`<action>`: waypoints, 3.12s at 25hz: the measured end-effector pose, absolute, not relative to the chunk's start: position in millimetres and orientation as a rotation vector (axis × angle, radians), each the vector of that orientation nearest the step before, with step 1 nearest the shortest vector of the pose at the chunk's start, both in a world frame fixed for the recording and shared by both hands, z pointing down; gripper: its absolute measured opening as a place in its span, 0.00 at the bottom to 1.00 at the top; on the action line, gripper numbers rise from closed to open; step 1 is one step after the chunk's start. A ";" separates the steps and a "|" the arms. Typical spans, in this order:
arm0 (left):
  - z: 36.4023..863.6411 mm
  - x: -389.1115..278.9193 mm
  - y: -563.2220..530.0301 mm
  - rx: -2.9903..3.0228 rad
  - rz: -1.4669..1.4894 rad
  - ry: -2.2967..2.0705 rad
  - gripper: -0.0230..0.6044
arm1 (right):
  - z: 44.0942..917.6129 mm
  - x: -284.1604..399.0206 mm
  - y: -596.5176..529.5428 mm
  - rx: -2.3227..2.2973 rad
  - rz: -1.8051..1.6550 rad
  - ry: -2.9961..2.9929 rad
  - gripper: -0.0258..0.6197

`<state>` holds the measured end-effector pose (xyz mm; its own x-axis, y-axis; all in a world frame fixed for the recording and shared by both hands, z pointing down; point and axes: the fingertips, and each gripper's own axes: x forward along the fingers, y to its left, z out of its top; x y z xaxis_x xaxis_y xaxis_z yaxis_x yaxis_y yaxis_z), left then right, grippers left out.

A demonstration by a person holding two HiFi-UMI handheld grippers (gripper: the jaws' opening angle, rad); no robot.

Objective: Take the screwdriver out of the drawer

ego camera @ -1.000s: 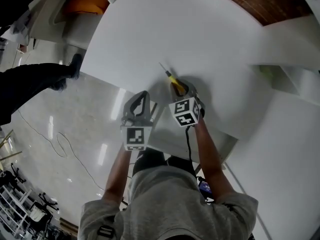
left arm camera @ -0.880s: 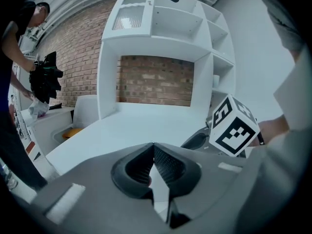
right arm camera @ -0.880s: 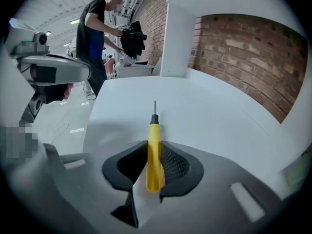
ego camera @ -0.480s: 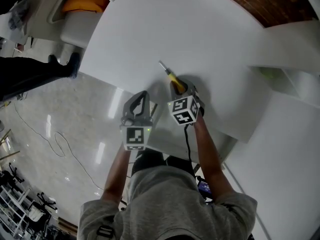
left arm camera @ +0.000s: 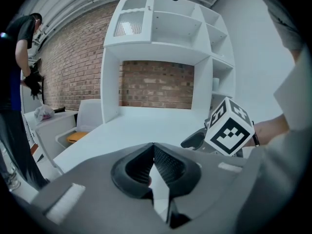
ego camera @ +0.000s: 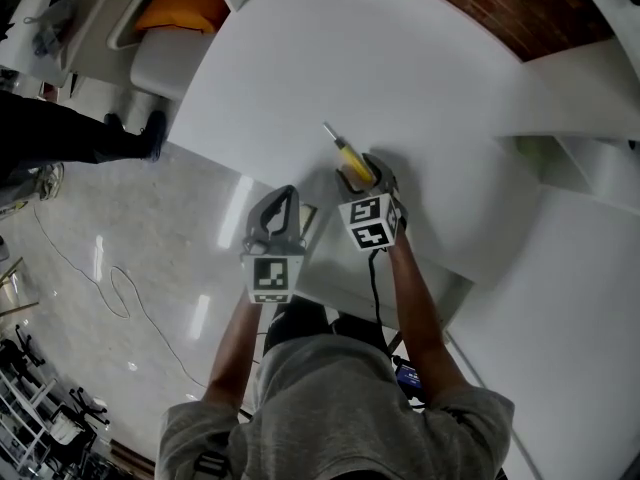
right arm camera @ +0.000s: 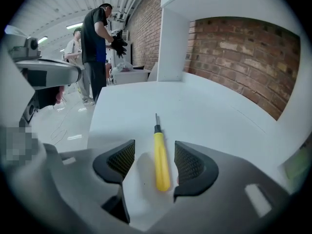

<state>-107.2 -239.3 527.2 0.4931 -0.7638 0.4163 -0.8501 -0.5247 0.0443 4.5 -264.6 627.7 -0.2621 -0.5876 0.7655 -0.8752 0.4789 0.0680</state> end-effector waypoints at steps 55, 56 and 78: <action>344.3 -70.6 8.7 2.537 0.229 -1.785 0.05 | 374.9 49.5 -9.4 1.481 0.147 -2.400 0.05; 343.9 -71.0 12.5 2.535 0.230 -1.788 0.06 | 374.2 49.3 -6.0 1.479 0.146 -2.403 0.05; 338.2 -83.5 39.5 2.538 0.238 -1.817 0.06 | 368.1 35.8 18.8 1.455 0.137 -2.433 0.04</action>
<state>-83.5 39.5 338.2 0.3146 -0.9403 0.1299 -0.9420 -0.3261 -0.0795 35.8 18.8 368.1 -0.4407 -0.8443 0.3048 -0.8732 0.4820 0.0724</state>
